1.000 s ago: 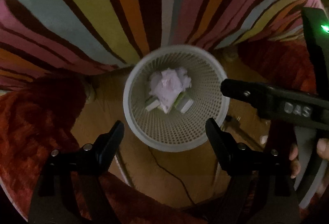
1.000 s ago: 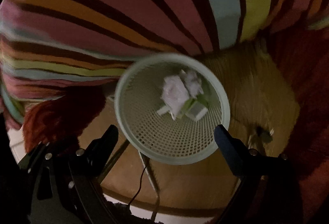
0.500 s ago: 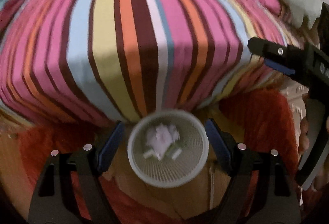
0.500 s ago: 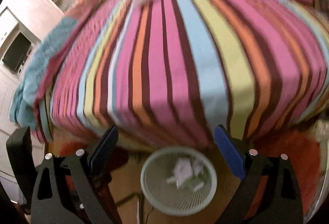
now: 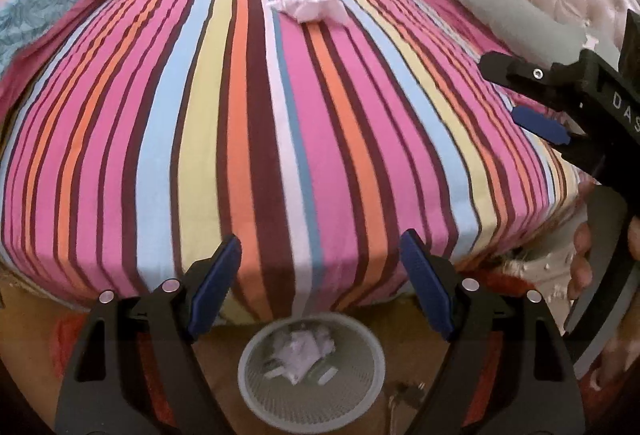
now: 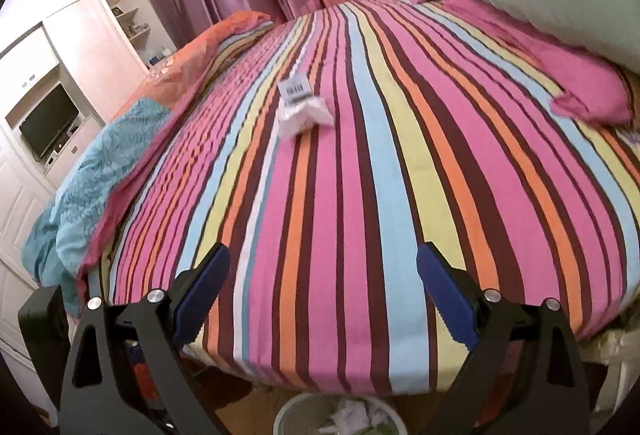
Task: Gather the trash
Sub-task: 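Move both tools back over the bed toward the small white box and tissue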
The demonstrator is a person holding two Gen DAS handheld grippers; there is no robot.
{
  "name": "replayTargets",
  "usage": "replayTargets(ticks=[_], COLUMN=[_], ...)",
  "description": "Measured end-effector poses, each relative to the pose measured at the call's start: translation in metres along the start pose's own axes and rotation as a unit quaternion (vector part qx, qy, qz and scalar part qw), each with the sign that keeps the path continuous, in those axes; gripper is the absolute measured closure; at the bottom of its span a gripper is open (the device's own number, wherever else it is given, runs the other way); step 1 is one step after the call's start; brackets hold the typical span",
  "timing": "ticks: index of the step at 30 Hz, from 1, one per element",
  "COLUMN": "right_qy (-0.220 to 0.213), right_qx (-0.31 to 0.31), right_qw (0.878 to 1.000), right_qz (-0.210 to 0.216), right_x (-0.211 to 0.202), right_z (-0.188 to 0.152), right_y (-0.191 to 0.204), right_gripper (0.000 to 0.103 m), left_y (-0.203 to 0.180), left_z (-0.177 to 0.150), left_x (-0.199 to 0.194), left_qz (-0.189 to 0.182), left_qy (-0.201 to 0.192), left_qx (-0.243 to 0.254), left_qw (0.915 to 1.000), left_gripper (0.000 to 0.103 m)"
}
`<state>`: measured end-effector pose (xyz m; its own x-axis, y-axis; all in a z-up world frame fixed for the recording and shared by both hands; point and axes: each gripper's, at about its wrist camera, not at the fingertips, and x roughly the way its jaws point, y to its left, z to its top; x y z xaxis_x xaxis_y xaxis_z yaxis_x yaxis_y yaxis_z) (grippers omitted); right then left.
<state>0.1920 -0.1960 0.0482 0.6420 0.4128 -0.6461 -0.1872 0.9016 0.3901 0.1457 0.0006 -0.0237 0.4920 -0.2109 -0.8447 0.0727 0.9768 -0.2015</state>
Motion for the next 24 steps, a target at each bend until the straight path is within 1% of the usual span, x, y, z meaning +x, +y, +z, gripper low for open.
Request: replayTargets(ticks=[8, 13, 20, 24], right_qy=[-0.011, -0.007, 0.003, 0.011], right_qx=[-0.031, -0.044, -0.055, -0.059], right_qw=[0.999, 0.999, 0.998, 0.998], right_qz=[0.011, 0.015, 0.016, 0.020], right_x=[0.021, 0.040, 0.062, 0.075], right_z=[0.037, 0.053, 0.073, 0.084], right_y=[0.008, 0.010, 0.010, 0.010], right_gripper=[0.013, 0.013, 0.013, 0.013], left_y=[-0.007, -0.010, -0.015, -0.014], left_z=[0.038, 0.060, 0.089, 0.102], left_x=[0.014, 0.024, 0.043, 0.053], left_qz=[0.002, -0.001, -0.004, -0.009], left_qy=[-0.027, -0.044, -0.058, -0.064], left_qx=[-0.015, -0.021, -0.021, -0.029], left_qw=[0.9995, 0.9988, 0.9981, 0.9975], left_gripper=[0.024, 0.024, 0.024, 0.024])
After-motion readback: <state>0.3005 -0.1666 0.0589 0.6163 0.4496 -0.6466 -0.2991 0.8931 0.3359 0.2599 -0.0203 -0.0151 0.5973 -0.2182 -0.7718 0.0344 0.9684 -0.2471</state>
